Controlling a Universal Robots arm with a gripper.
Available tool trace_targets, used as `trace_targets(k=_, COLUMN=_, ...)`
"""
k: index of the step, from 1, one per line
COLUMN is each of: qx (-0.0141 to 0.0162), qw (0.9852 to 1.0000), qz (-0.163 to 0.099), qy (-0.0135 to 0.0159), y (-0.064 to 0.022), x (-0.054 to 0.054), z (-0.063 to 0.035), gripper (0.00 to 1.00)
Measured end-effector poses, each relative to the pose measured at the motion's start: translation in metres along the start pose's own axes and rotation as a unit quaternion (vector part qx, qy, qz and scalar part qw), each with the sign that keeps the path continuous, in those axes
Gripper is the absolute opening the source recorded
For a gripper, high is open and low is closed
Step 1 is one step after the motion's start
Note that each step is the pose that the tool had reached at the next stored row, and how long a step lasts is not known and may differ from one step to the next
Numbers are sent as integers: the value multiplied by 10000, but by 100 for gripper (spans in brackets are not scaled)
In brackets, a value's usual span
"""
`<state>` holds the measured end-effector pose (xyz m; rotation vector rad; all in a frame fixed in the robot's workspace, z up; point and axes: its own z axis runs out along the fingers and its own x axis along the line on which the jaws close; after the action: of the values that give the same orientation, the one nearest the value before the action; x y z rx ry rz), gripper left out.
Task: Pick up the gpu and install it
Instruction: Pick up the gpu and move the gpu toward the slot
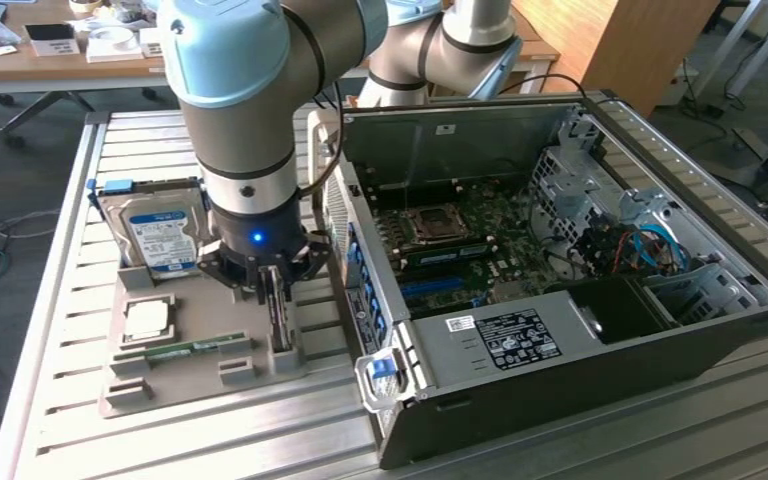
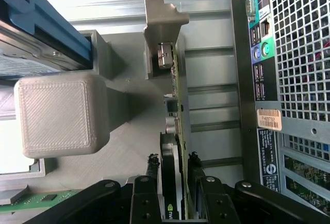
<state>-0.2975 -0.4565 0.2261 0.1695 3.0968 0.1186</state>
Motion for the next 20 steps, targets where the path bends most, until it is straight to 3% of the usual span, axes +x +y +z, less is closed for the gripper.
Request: trace_targets(k=20, qx=-10, qw=9995, qz=-316, qy=25, y=-15, x=-2, z=-1, gripper=36)
